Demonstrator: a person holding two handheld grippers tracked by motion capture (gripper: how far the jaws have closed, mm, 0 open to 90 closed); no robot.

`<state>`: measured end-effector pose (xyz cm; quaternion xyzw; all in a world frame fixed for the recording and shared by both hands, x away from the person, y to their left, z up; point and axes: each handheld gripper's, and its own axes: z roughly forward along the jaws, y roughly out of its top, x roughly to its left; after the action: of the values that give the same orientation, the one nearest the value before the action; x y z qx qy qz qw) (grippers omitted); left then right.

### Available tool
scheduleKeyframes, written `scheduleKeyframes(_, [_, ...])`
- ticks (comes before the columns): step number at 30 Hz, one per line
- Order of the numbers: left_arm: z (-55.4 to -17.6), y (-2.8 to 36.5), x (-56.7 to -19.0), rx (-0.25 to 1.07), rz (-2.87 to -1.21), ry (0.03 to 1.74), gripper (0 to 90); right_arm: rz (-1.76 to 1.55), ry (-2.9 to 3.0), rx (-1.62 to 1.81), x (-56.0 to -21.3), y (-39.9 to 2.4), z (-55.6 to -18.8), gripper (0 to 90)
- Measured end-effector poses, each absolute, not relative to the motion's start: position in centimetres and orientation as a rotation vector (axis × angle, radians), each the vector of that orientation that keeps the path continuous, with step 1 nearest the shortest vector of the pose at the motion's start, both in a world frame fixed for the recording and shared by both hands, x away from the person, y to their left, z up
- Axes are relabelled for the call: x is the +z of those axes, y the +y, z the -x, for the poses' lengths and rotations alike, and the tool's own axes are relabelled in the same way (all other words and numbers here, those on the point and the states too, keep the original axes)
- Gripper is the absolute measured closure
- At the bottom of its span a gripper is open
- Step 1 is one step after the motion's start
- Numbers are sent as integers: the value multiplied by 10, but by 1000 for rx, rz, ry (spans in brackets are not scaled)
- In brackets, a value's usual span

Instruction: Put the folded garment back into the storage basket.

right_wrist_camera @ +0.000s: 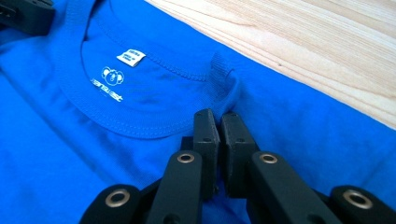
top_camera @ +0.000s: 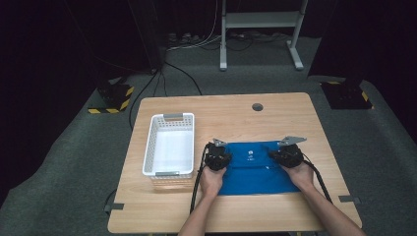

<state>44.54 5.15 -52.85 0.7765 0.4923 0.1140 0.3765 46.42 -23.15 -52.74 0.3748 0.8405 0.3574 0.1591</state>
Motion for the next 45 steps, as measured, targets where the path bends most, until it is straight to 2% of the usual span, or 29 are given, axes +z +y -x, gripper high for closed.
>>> scheduleKeyframes(7, [-472, 48, -522, 337, -1996, 1278, 850, -1086, 2388, 969, -526, -224, -486, 859])
scheduleKeyframes(9, [-469, 50, -512, 336, -1947, 1257, 848, -1094, 2364, 1002, -519, -225, -490, 859])
scheduleKeyframes(15, [-441, 56, -497, 369, -1931, 1184, 844, -987, 2327, 1085, -501, -231, -461, 858])
scheduleKeyframes(24, [-426, 57, -524, 337, -1970, 1224, 840, -1022, 2384, 1057, -529, -234, -445, 857])
scheduleKeyframes(30, [-437, 57, -533, 336, -1955, 1254, 843, -999, 2364, 1036, -533, -230, -450, 858])
scheduleKeyframes(36, [-463, 58, -519, 357, -1920, 1287, 844, -1065, 2349, 1016, -525, -222, -480, 858])
scheduleKeyframes(41, [-439, 60, -502, 393, -1917, 1186, 840, -992, 2305, 1097, -505, -227, -464, 857])
scheduleKeyframes(45, [-427, 65, -516, 363, -1933, 1201, 829, -990, 2328, 1094, -513, -234, -450, 854])
